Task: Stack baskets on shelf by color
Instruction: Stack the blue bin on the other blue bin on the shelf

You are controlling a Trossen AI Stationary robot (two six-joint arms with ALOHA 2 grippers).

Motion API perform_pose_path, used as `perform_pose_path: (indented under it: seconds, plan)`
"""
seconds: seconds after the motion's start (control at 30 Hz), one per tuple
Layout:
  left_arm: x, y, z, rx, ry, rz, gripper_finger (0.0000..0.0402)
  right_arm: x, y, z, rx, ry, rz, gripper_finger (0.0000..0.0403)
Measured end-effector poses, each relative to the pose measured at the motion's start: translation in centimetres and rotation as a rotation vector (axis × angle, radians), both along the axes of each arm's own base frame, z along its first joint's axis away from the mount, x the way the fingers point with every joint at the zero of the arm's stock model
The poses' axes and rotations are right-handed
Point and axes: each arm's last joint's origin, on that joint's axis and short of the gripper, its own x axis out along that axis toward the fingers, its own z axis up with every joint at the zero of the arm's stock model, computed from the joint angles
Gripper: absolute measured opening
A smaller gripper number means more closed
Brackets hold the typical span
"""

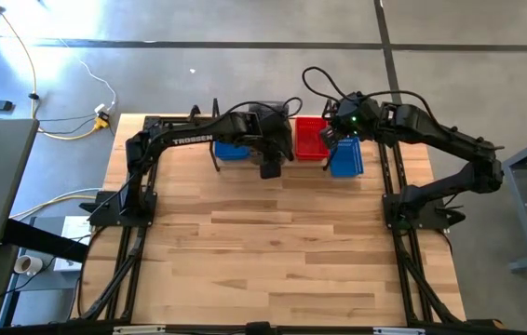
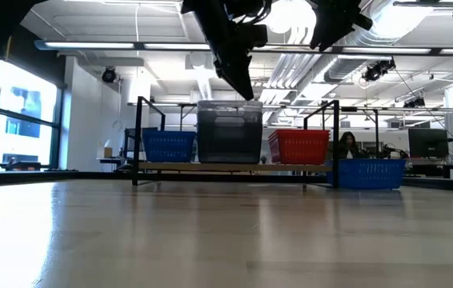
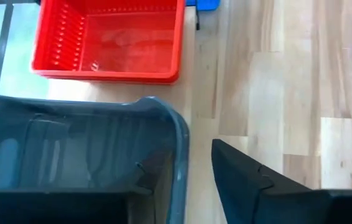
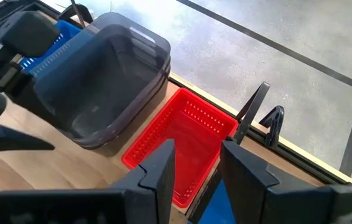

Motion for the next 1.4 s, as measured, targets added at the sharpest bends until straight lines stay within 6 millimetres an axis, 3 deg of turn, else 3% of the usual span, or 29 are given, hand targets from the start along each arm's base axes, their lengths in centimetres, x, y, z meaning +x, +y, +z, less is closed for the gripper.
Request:
perform_pose_path:
  seconds: [0.23, 0.53, 0.63, 0.77, 1.03, 1.23, 1.4]
  plan:
    - [-0.4, 0.1, 0.7, 0.007, -0.014, 0.007, 0.0126, 0.0, 0.0, 0.0, 0.002, 0.004, 0.0, 0.0114]
    - [-1.7, -0.2, 6.7, 0.026, -0.081, 0.019, 0.0123, 0.0, 0.2, -0.1, 0.068, -0.026, 0.023, 0.0114]
    - [-2.3, -0.4, 7.8, 0.015, -0.073, 0.026, 0.0122, -0.1, 0.3, -0.4, 0.105, -0.003, 0.039, 0.0114]
    - [-3.0, -0.6, 7.7, -0.053, -0.021, 0.026, 0.0122, -0.7, 0.6, -0.9, 0.165, 0.066, 0.042, 0.0114]
    - [-3.4, -0.9, 5.7, -0.21, 0.057, 0.046, 0.0122, -2.4, 1.4, -1.9, 0.269, 0.272, 0.079, 0.0114]
    - [-4.0, -1.4, 6.6, -0.22, 0.03, 0.074, 0.0122, -3.2, 1.7, -2.4, 0.292, 0.389, 0.137, 0.0114]
    - [-5.1, -2.1, 8.0, -0.219, 0.004, 0.105, 0.0122, -4.5, 1.8, -4.9, 0.335, 0.416, 0.115, 0.0114]
